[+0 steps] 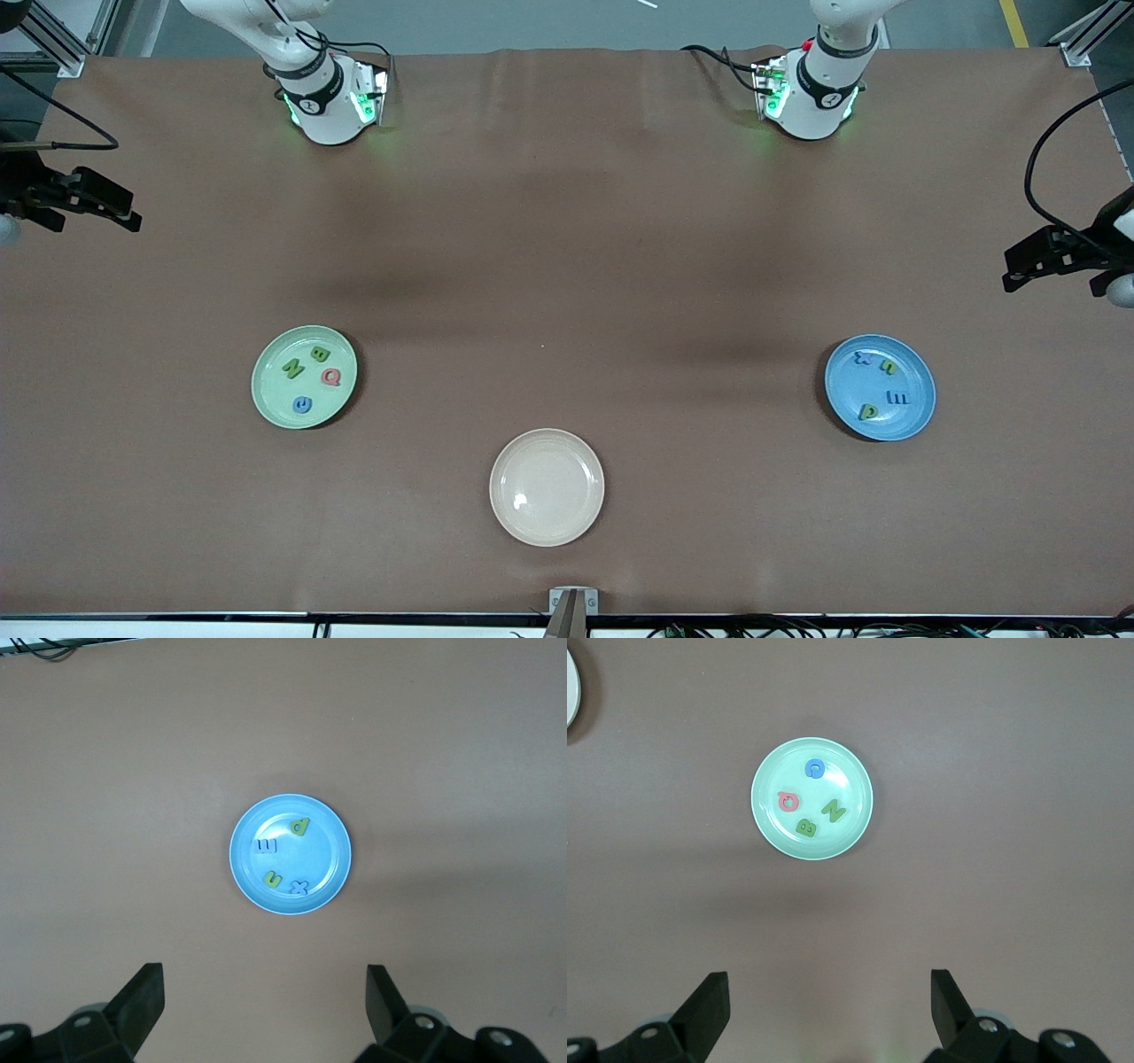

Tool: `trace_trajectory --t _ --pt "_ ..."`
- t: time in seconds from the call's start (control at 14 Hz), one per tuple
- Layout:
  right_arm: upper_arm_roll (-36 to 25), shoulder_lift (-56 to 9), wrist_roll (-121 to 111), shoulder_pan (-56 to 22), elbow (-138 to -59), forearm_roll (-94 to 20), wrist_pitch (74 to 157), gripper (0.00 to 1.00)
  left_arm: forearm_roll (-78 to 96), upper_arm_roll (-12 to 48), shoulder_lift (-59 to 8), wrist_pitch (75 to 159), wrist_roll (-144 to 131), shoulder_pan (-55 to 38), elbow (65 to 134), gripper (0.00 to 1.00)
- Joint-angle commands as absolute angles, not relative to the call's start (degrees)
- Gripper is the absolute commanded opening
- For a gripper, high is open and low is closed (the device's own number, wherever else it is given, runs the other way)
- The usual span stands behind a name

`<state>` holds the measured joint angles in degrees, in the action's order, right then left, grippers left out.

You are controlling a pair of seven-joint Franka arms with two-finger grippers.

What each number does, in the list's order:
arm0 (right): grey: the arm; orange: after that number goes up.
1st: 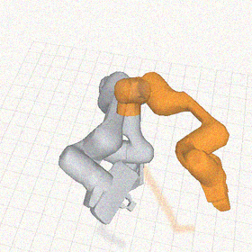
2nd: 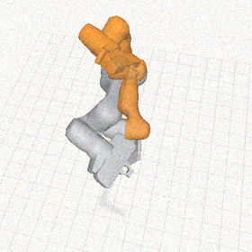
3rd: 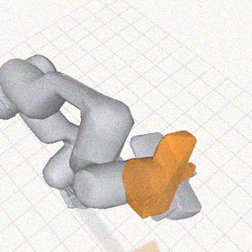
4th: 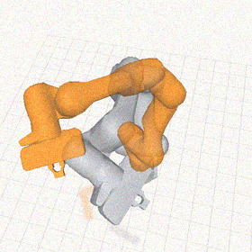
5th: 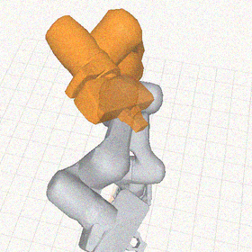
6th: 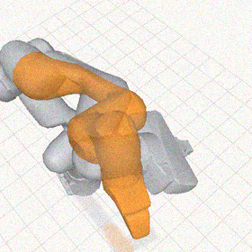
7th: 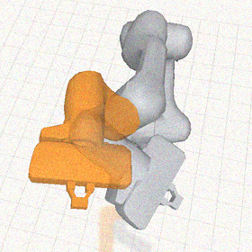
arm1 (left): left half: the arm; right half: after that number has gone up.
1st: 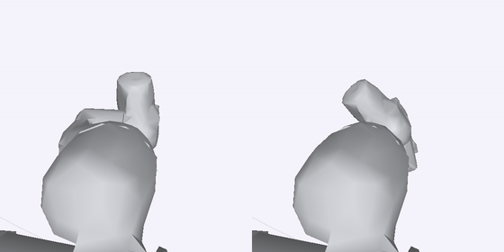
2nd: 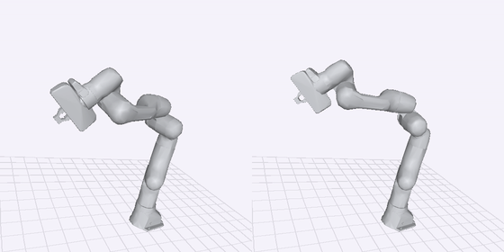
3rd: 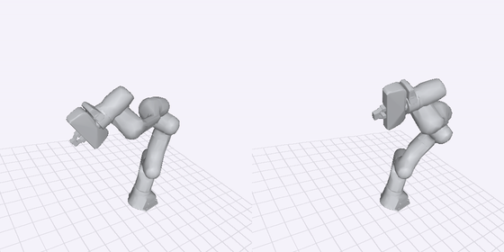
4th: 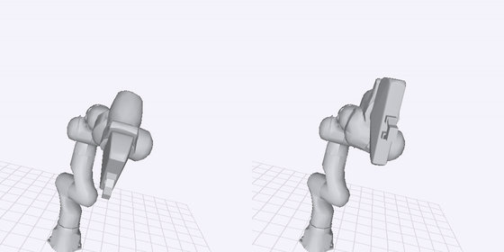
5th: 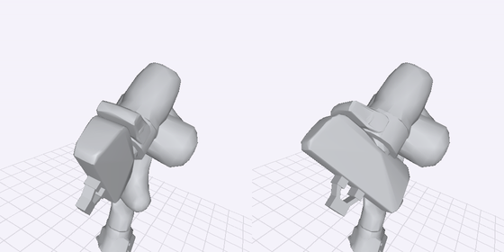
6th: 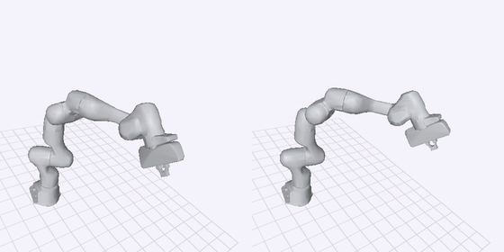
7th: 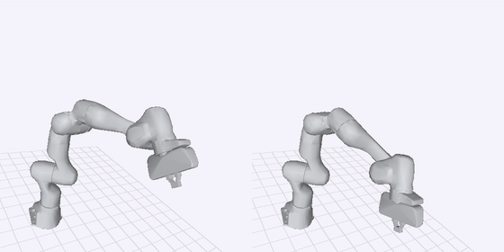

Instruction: Sort upper and lower case letters into plates

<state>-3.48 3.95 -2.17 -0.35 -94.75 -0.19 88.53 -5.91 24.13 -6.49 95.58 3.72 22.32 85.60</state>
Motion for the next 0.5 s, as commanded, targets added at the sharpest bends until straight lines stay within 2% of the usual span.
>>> trace_trajectory --t 0.0,0.21,0.43 --pt "-2.9 4.1 -2.8 0.4 -94.7 -0.2 88.4 1.0 -6.2 17.5 -5.3 95.6 4.5 16.0 85.7 1.0" --pt "-2.9 4.1 -2.8 0.4 -94.7 -0.2 88.5 1.0 -6.2 9.9 -4.5 95.5 4.5 7.9 85.7 1.0" --pt "-2.9 4.1 -2.8 0.4 -94.7 -0.2 88.6 1.0 -6.1 8.0 -4.4 95.5 4.5 6.0 85.7 1.0"
